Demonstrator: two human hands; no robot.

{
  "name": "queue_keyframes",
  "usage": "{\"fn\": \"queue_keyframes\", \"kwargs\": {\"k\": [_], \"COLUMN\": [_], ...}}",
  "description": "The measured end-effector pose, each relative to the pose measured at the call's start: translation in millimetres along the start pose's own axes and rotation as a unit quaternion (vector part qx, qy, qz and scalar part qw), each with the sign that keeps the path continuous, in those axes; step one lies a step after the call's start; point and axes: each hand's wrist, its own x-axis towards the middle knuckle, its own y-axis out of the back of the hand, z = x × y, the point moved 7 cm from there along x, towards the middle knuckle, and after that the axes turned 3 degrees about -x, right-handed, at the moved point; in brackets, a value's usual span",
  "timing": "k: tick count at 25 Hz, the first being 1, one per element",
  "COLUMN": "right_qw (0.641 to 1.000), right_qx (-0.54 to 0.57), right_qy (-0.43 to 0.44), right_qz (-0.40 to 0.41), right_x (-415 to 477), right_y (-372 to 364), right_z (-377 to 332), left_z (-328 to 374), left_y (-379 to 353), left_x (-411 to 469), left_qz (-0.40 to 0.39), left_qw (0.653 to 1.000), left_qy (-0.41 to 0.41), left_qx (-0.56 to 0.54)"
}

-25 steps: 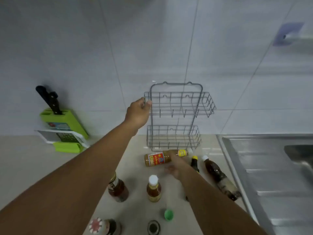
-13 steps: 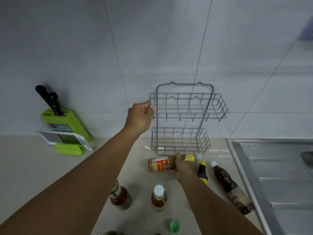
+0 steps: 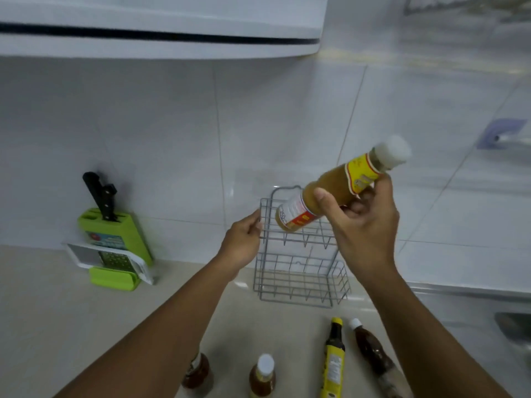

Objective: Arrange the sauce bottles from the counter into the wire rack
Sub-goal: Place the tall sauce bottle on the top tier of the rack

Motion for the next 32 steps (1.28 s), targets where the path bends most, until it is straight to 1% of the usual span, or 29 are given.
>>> {"fn": "queue_keyframes", "kwargs": {"k": [3,5,7,10,14,21,26,28,29,31,32], "right_qw": [0.995,0.988,0.984,0.979,0.977,0.960,0.954,0.956,0.956,0.954,0.951], "right_qx": [-0.088,-0.129,-0.142,-0.168,-0.186,-0.245,-0.257,-0.244,-0.239,-0.227,-0.223], "right_qy": [0.014,-0.007,-0.032,-0.047,-0.048,-0.029,-0.050,-0.051,-0.052,-0.063,-0.074], "right_qz": [-0.051,-0.087,-0.103,-0.105,-0.096,-0.130,-0.144,-0.153,-0.161,-0.185,-0.200], "right_x": [31,40,40,35,34,33,17,14,15,17,18], "right_y": [-34,-54,-68,-80,-87,-96,-93,-94,-94,-94,-90], "right_z": [-7,2,16,31,35,44,72,77,77,79,80], "left_z": [0,3,8,14,16,14,15,18,18,10,8], "left_y": [-1,-1,-3,-5,-5,-6,-10,-9,-7,-4,-6], "left_x": [-3,-6,-9,-15,-19,-18,-20,-24,-26,-36,-43], "left_qz": [0.005,0.004,-0.007,-0.018,-0.019,-0.020,-0.033,-0.034,-0.030,-0.024,-0.034], "left_qw": [1.000,1.000,1.000,1.000,1.000,1.000,0.997,0.995,0.992,0.977,0.965], "left_qy": [0.003,0.003,0.001,0.000,-0.009,-0.009,0.015,0.036,0.061,0.143,0.176], "left_qx": [0.002,0.004,0.007,0.015,0.016,0.020,0.066,0.089,0.103,0.155,0.192]}}
